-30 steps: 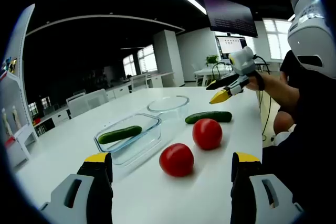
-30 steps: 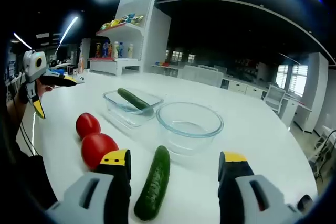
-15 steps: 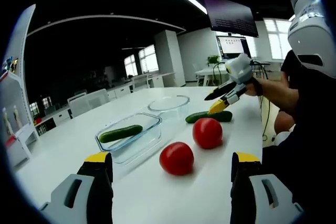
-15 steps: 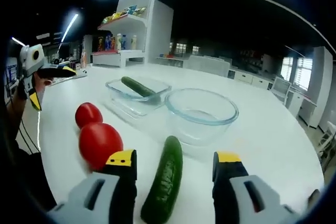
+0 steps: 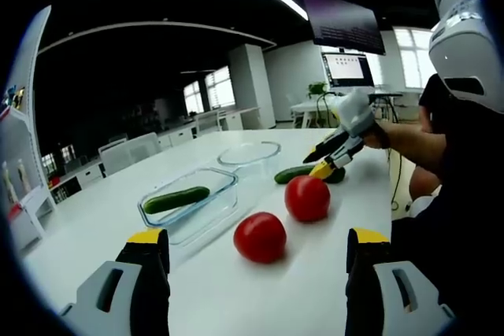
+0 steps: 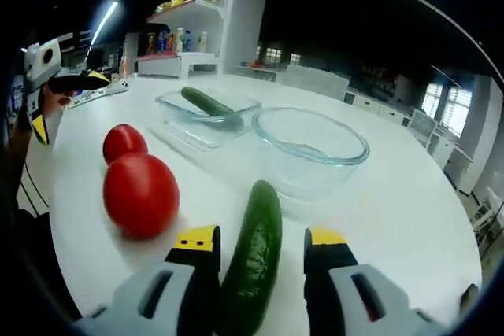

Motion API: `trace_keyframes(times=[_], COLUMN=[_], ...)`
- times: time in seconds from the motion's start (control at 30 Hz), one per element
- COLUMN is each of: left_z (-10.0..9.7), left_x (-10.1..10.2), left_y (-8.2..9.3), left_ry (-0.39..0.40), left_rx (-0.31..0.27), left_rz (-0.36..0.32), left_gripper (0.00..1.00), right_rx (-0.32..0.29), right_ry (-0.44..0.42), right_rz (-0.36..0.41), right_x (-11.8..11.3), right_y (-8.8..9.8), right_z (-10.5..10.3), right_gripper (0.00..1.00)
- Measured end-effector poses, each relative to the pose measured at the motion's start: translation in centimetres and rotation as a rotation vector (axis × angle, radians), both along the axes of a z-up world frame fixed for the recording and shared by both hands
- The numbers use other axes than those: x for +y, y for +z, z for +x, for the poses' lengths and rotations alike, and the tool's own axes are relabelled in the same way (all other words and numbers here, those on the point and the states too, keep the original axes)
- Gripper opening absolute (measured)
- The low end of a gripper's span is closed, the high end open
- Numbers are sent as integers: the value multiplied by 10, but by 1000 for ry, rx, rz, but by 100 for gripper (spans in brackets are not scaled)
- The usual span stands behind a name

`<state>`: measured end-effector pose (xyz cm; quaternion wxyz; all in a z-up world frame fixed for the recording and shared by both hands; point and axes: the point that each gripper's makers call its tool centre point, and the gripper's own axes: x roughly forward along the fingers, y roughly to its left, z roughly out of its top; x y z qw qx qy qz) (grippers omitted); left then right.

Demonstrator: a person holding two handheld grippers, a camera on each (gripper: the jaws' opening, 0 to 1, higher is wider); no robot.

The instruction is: Sort the scattered tomatoes and cucumbers on the table and place them into their respective storage containers

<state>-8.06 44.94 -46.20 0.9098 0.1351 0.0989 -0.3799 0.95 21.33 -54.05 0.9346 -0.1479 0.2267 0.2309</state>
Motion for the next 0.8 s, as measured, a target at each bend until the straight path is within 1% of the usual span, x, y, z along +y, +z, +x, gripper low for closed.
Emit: trace_keyframes(times=[0.07, 0.17, 0.33, 0.67, 0.8], left_z=[0, 0, 1, 2, -1], left_x=[0, 0, -1, -2, -7], left_y=[-1, -2, -3, -3, -2], left_ry=[-2, -2, -2, -4, -25], left_rx=[1, 4, 4, 9, 19], left_rz=[3, 3, 1, -2, -25], left_gripper=[92, 92, 92, 92, 92], right_rx=[3, 0, -3, 10, 14], right_ry=[-1, -13, -33, -30, -30], right_rz=[6, 17, 44, 54, 62], right_x=[1, 1, 0, 5, 5], right_y=[-1, -1, 0, -4, -4], right_z=[0, 1, 2, 1, 0], right_gripper=[36, 30, 25, 23, 23])
